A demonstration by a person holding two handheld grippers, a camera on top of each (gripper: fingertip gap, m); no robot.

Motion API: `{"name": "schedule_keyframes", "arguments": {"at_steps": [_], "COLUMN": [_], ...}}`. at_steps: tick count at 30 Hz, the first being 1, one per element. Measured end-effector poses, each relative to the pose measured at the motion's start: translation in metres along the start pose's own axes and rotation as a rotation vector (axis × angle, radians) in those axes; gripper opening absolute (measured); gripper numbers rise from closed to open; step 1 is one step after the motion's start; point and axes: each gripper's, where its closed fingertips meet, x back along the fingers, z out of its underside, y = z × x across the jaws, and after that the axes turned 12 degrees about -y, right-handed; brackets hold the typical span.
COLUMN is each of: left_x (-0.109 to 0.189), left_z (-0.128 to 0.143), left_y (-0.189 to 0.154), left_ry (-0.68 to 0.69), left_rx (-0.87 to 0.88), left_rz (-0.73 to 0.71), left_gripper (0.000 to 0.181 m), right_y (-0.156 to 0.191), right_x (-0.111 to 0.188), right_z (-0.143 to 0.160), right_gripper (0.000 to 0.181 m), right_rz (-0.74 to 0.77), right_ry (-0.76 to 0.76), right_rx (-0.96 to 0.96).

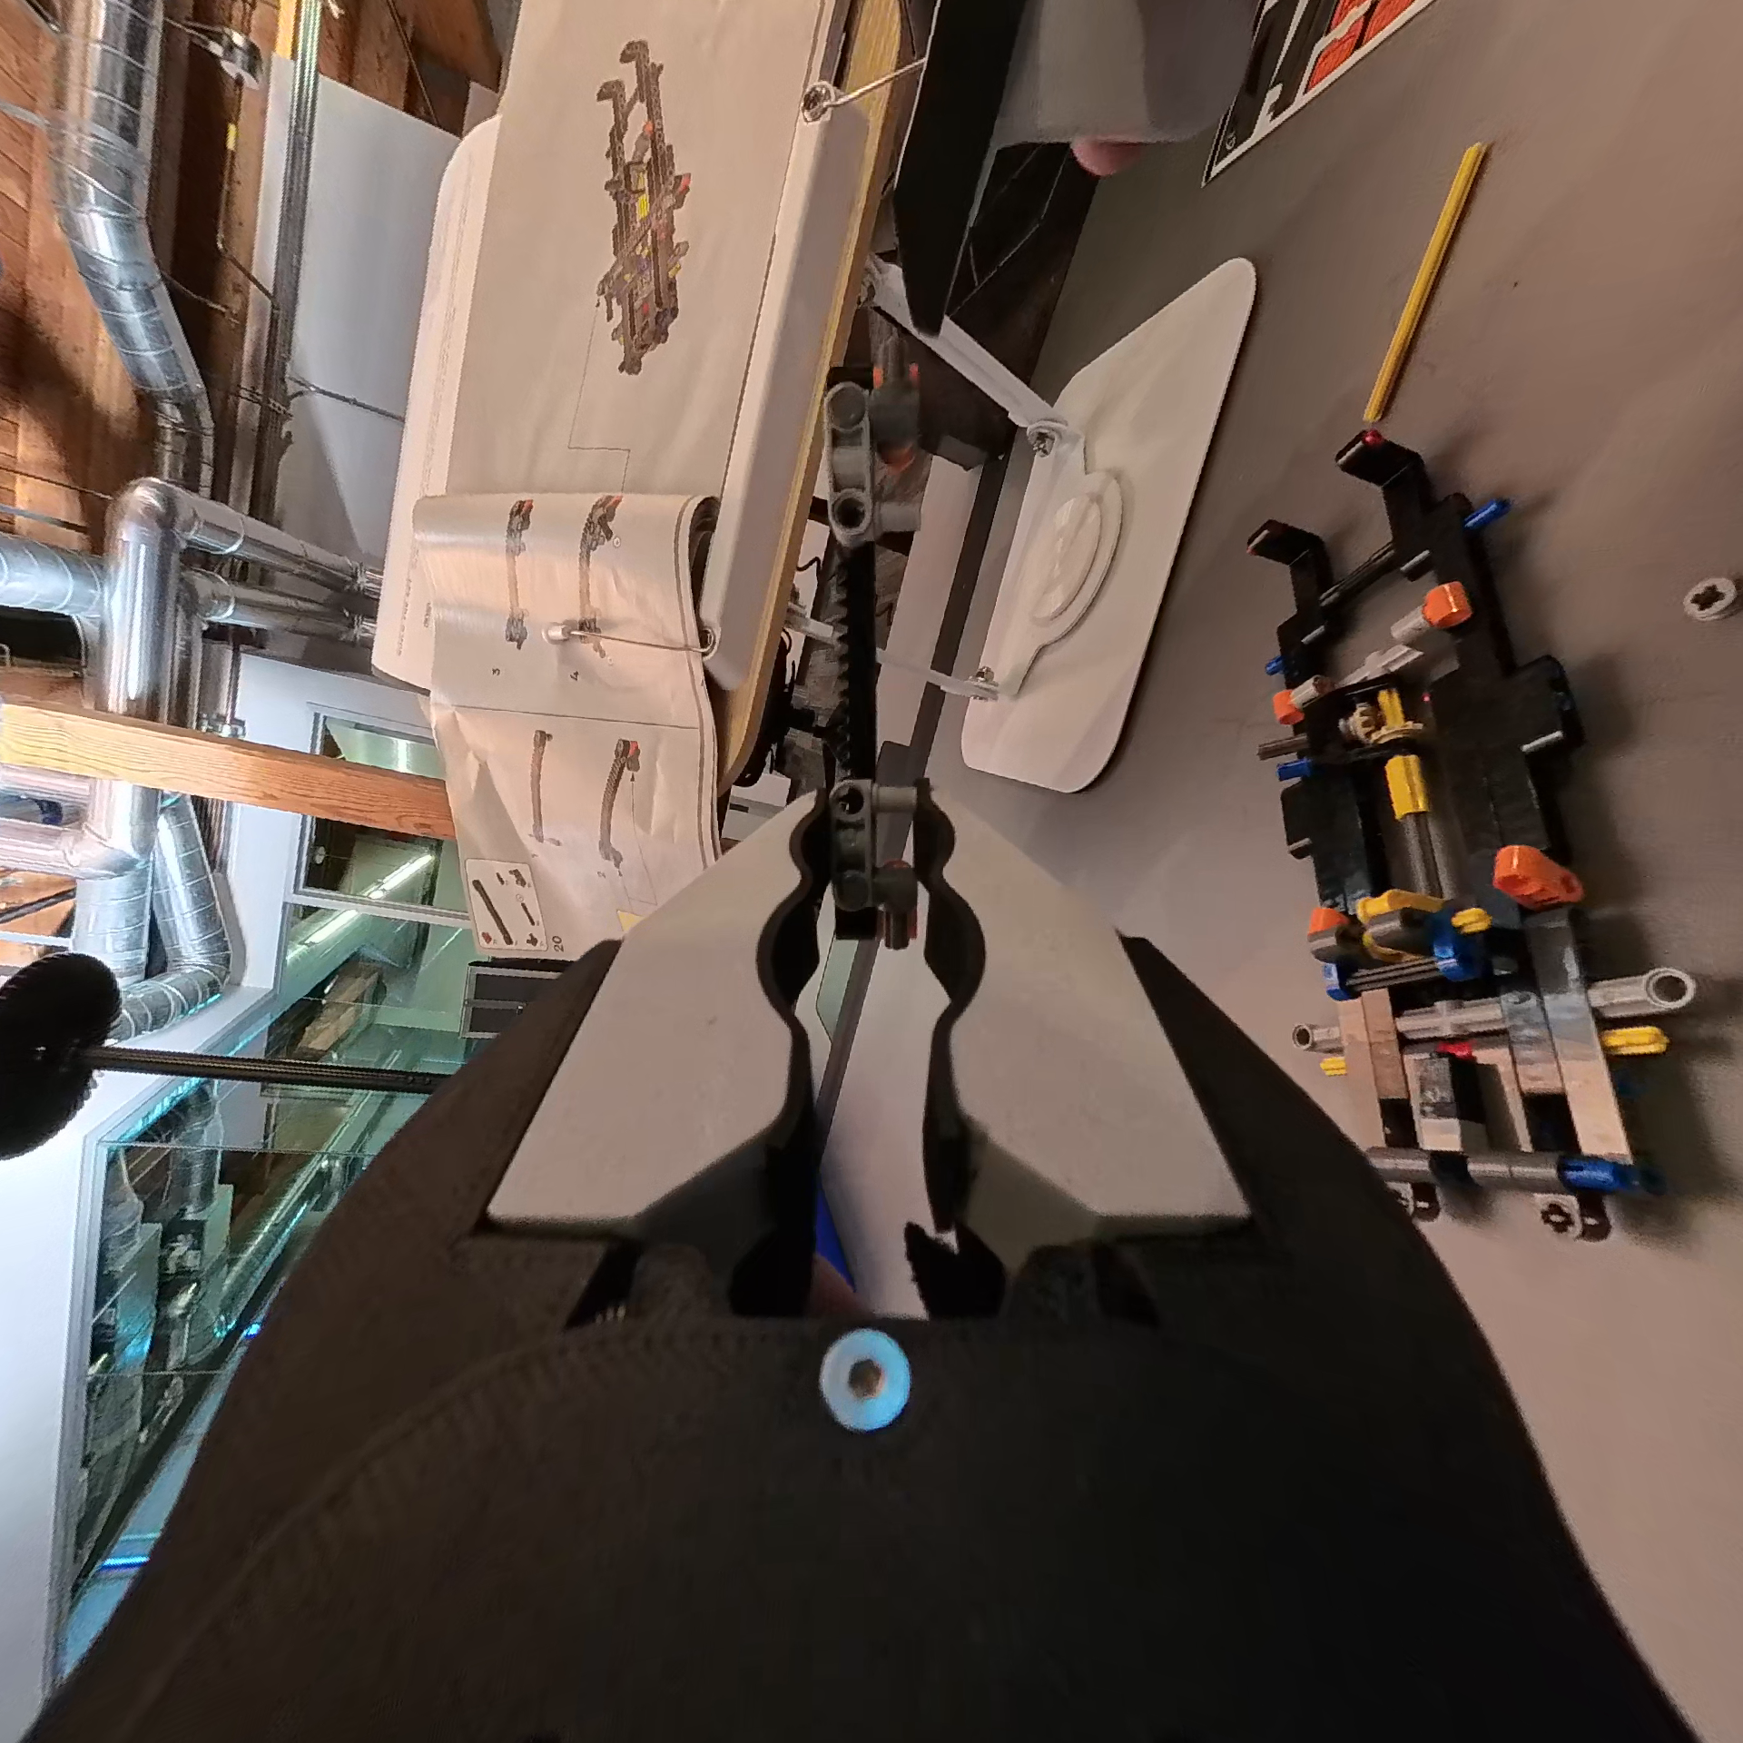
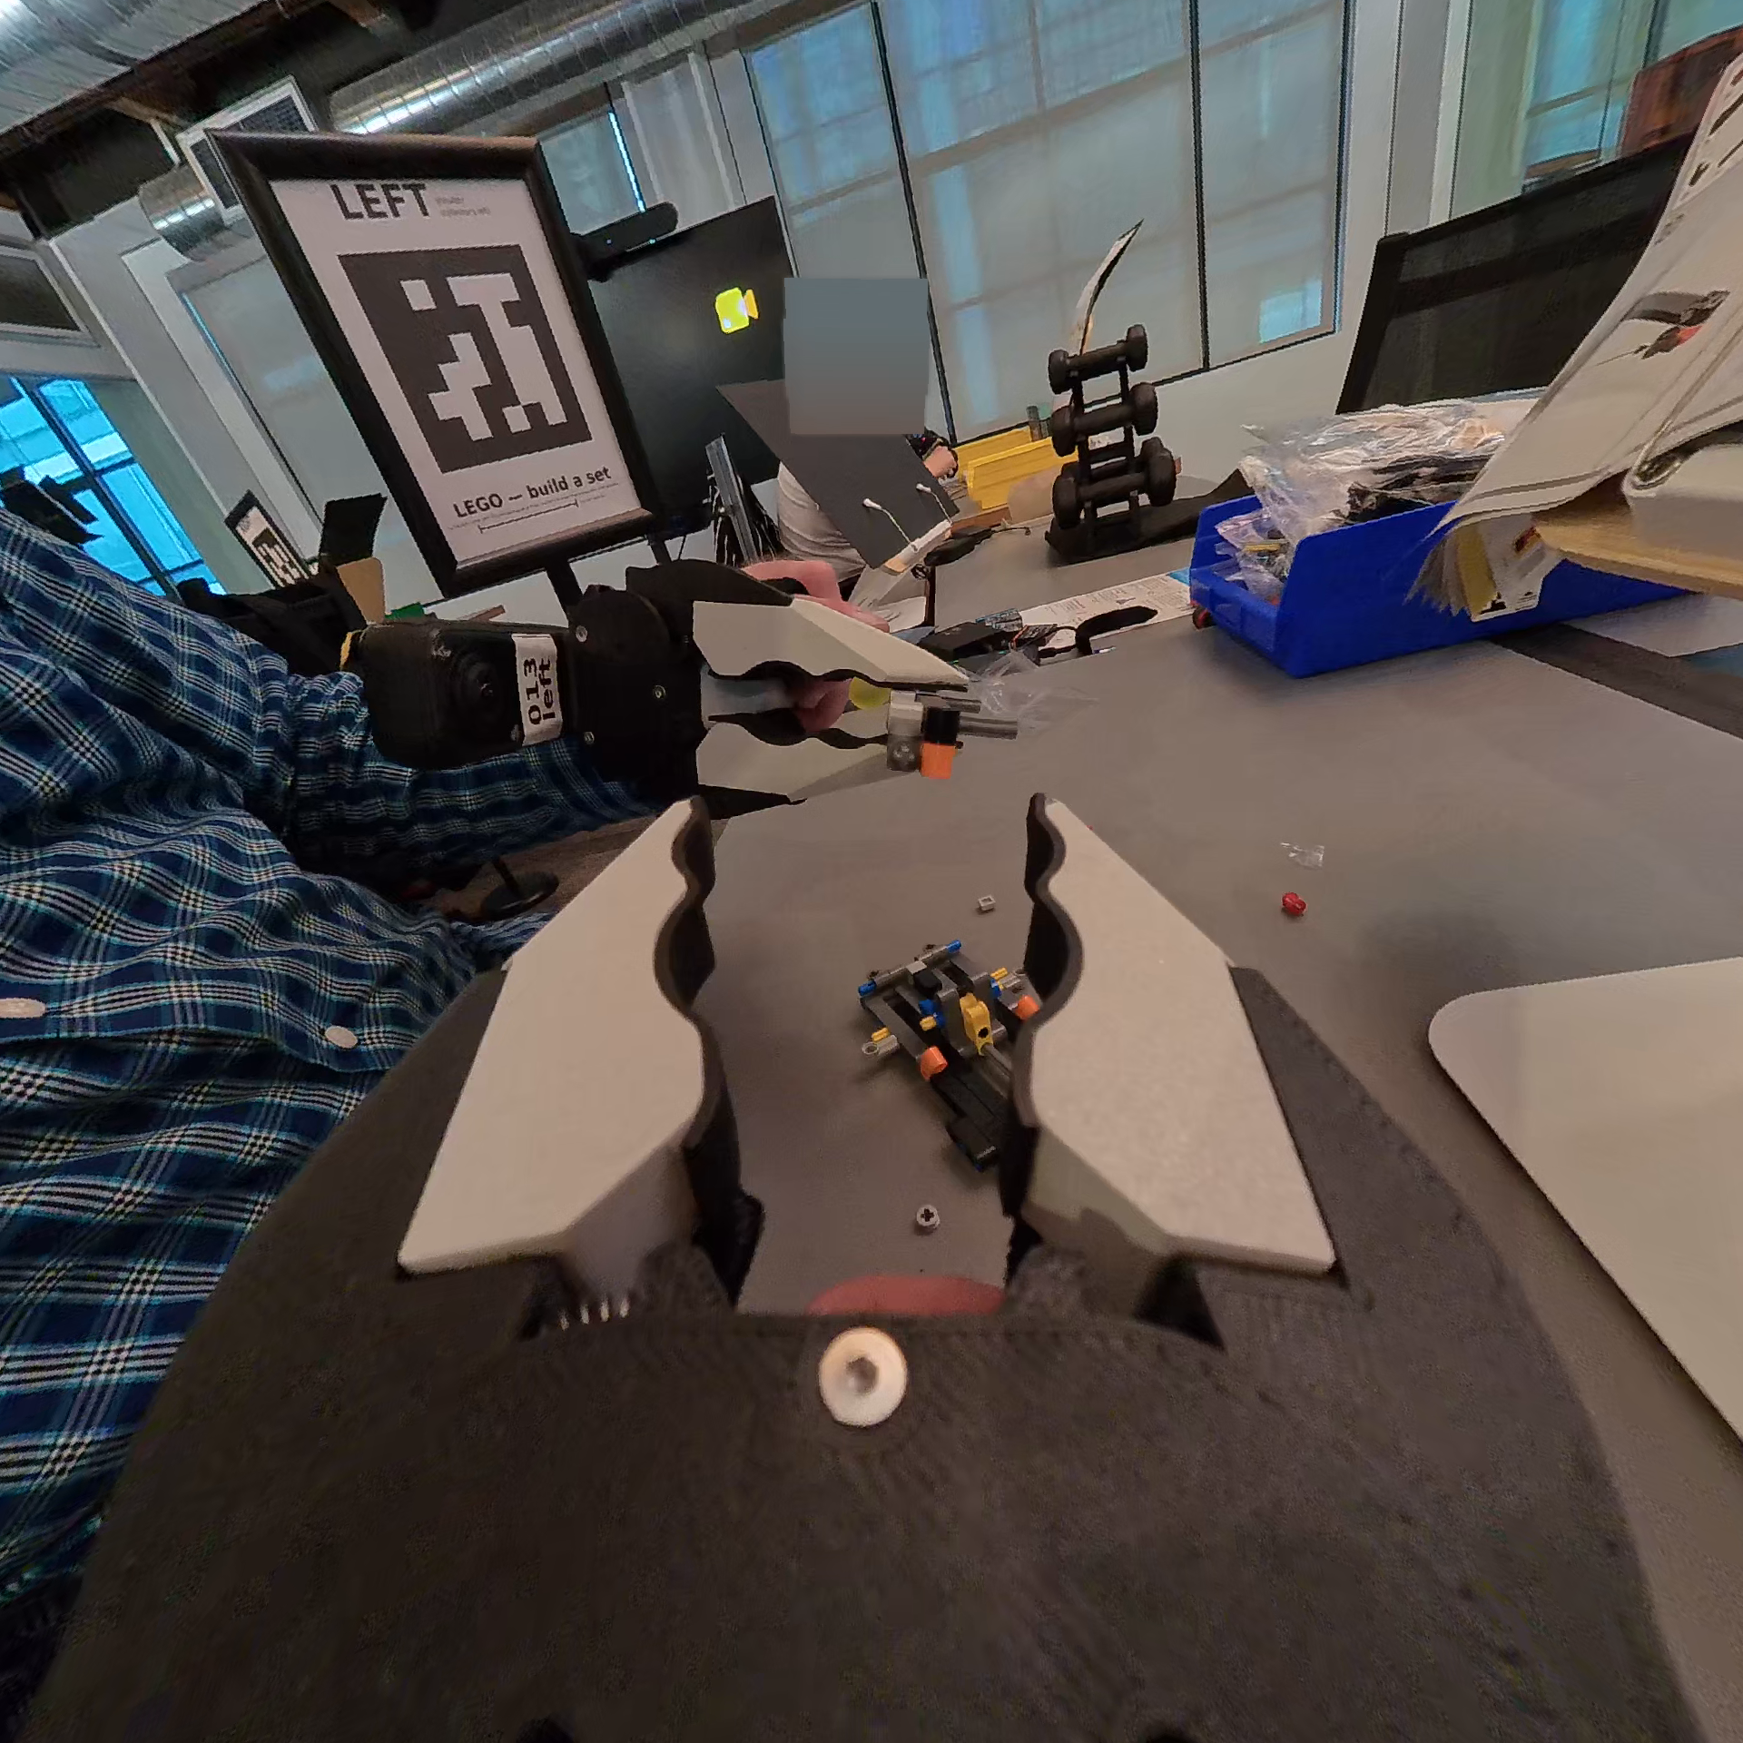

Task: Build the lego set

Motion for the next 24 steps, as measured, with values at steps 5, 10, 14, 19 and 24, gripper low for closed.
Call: {"name": "schedule_keyframes", "arguments": {"at_steps": [5,10,14,19,24], "left_x": [-0.001,0.0,0.0,0.0,-0.002], "left_z": [-0.002,-0.002,-0.003,-0.007,-0.011], "left_y": [-0.001,0.0,-0.001,-0.002,-0.004], "left_ry": [-0.003,-0.003,-0.004,-0.011,-0.015], "left_rx": [-0.009,-0.017,-0.036,-0.079,-0.121], "left_rz": [0.005,0.004,0.011,0.022,0.033], "left_gripper": [0.014,0.014,0.014,0.013,0.014], "right_y": [0.001,0.003,0.002,0.003,0.0], "right_x": [-0.001,-0.002,-0.004,-0.008,-0.011], "right_z": [0.001,0.001,0.003,0.001,0.006], "right_gripper": [0.066,0.066,0.061,0.033,0.032], "right_rz": [-0.004,-0.005,0.017,0.031,0.064], "right_ry": [0.007,0.011,0.025,0.005,0.028], "right_rx": [0.009,0.029,0.079,0.144,0.183]}}
